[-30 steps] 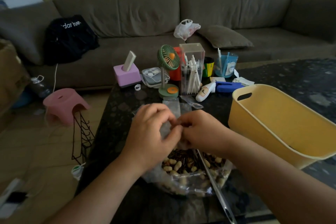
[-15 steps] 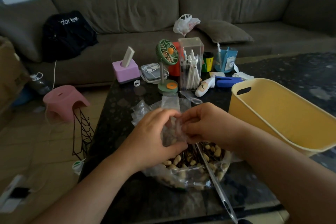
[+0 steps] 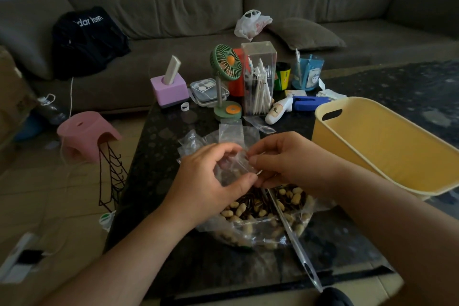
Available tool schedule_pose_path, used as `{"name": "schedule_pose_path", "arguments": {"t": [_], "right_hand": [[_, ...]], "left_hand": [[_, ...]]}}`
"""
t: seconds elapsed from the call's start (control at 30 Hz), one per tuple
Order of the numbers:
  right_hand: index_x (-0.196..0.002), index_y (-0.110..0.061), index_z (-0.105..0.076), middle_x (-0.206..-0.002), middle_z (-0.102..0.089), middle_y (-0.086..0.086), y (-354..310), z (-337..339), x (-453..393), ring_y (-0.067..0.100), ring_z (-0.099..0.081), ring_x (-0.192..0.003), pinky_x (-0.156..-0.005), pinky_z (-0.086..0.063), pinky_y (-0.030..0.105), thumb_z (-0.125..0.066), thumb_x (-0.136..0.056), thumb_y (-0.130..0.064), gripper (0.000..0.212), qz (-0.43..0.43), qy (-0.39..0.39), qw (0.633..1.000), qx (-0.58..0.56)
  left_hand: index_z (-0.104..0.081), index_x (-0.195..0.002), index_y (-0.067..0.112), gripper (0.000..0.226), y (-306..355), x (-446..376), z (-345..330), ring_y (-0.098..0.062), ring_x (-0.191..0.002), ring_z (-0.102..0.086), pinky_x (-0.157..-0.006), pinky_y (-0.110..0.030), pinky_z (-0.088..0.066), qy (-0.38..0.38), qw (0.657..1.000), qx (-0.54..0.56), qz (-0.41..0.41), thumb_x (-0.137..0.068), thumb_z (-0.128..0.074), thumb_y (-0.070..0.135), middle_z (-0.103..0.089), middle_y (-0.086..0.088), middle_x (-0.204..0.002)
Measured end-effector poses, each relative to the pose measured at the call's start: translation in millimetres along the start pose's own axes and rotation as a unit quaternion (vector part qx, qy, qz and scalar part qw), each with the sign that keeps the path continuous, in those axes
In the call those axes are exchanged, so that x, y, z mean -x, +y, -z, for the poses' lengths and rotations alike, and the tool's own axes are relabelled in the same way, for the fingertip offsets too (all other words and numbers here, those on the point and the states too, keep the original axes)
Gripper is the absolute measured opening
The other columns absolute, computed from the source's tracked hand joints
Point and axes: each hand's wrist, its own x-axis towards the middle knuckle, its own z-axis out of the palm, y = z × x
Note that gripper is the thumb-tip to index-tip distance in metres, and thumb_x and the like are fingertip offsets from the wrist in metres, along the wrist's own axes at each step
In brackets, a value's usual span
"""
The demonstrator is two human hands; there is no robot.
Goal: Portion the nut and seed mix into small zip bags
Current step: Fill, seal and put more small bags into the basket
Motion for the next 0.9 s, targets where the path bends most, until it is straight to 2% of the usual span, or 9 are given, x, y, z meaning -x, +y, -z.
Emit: {"name": "schedule_pose_path", "arguments": {"t": [0.1, 0.2, 0.33, 0.43, 0.5, 0.57, 0.67, 0.8, 0.9], "right_hand": [[-0.108, -0.015, -0.074, -0.094, -0.078, 0.013, 2.4, -1.9, 0.6, 0.025, -0.078, -0.088, -0.082, -0.066, 0.042, -0.075, -0.093, -0.010, 0.016, 0.002, 0.006, 1.000, 0.012], [-0.110, -0.015, -0.072, -0.090, -0.078, 0.011, 4.6, -2.7, 0.8, 0.027, -0.078, -0.087, -0.079, -0.066, 0.043, -0.073, -0.095, -0.009, 0.017, 0.008, 0.013, 1.000, 0.012], [-0.111, -0.017, -0.070, -0.083, -0.078, 0.006, 4.0, -3.4, 3.6, 0.023, -0.079, -0.078, -0.067, -0.063, 0.033, -0.067, -0.100, -0.013, 0.012, 0.017, 0.020, 0.999, 0.026], [-0.109, -0.021, -0.064, -0.085, -0.077, 0.011, 2.4, -7.4, 5.3, 0.029, -0.078, -0.071, -0.062, -0.063, 0.036, -0.059, -0.105, -0.019, 0.007, 0.023, 0.025, 0.998, 0.053], [-0.108, -0.022, -0.057, -0.085, -0.076, 0.015, 1.2, -10.1, 6.3, 0.034, -0.077, -0.069, -0.062, -0.064, 0.041, -0.053, -0.108, -0.021, 0.004, 0.032, 0.021, 0.996, 0.078], [-0.107, -0.022, -0.053, -0.084, -0.076, 0.016, -0.5, -11.9, 7.9, 0.035, -0.077, -0.067, -0.060, -0.064, 0.043, -0.050, -0.109, -0.022, 0.004, 0.041, 0.018, 0.994, 0.102], [-0.101, -0.021, -0.055, -0.085, -0.075, 0.016, -2.8, -10.4, 8.7, 0.036, -0.075, -0.065, -0.057, -0.063, 0.043, -0.052, -0.107, -0.019, 0.007, 0.054, 0.046, 0.991, 0.112], [-0.096, -0.018, -0.062, -0.090, -0.074, 0.013, -1.4, -3.9, 7.8, 0.032, -0.075, -0.066, -0.057, -0.063, 0.043, -0.058, -0.102, -0.016, 0.008, 0.056, 0.077, 0.988, 0.125], [-0.097, -0.018, -0.063, -0.086, -0.073, 0.009, 1.4, -2.6, 8.5, 0.027, -0.075, -0.063, -0.058, -0.063, 0.037, -0.058, -0.103, -0.017, 0.008, 0.053, 0.069, 0.987, 0.132]], "left_hand": [[-0.067, -0.128, 0.034, 0.059, 1.8, 2.4, -5.0, 0.004, -0.109, -0.061, -0.091, -0.016, -0.050, -0.026, 1.000, -0.013, -0.006, -0.079, -0.074, 0.066, -0.064, 0.027, -0.113], [-0.066, -0.134, 0.029, 0.067, 5.5, 3.5, -11.0, -0.001, -0.116, -0.058, -0.099, -0.023, -0.047, -0.026, 0.998, -0.045, -0.035, -0.080, -0.071, 0.068, -0.062, 0.023, -0.120], [-0.064, -0.136, 0.026, 0.069, 10.2, 3.0, -14.0, -0.004, -0.119, -0.056, -0.103, -0.026, -0.045, -0.020, 0.997, -0.069, -0.043, -0.082, -0.069, 0.068, -0.066, 0.015, -0.124], [-0.057, -0.138, 0.034, 0.064, 11.6, 4.9, -14.9, 0.004, -0.114, -0.057, -0.097, -0.019, -0.047, -0.027, 0.998, -0.051, -0.004, -0.083, -0.067, 0.066, -0.062, 0.025, -0.122], [-0.048, -0.137, 0.038, 0.061, 16.1, 5.0, -13.9, 0.012, -0.105, -0.057, -0.082, -0.004, -0.042, -0.034, 0.998, -0.035, 0.027, -0.085, -0.067, 0.065, -0.060, 0.028, -0.109], [-0.044, -0.135, 0.036, 0.061, 20.0, 4.0, -14.0, 0.021, -0.097, -0.054, -0.073, 0.000, -0.040, -0.049, 0.997, -0.031, 0.042, -0.087, -0.070, 0.062, -0.056, 0.027, -0.098], [-0.044, -0.136, 0.033, 0.063, 21.7, 0.0, -14.5, 0.022, -0.093, -0.053, -0.071, -0.001, -0.040, -0.068, 0.997, -0.024, 0.035, -0.087, -0.073, 0.060, -0.053, 0.026, -0.091], [-0.044, -0.141, 0.036, 0.079, 16.7, -1.7, -13.1, 0.016, -0.096, -0.052, -0.074, -0.003, -0.040, -0.090, 0.995, -0.032, 0.022, -0.077, -0.069, 0.073, -0.049, 0.029, -0.099], [-0.052, -0.136, 0.037, 0.072, 15.0, 0.2, -12.3, 0.018, -0.099, -0.054, -0.076, -0.002, -0.042, -0.082, 0.996, -0.006, 0.032, -0.076, -0.075, 0.070, -0.053, 0.030, -0.102]]}}
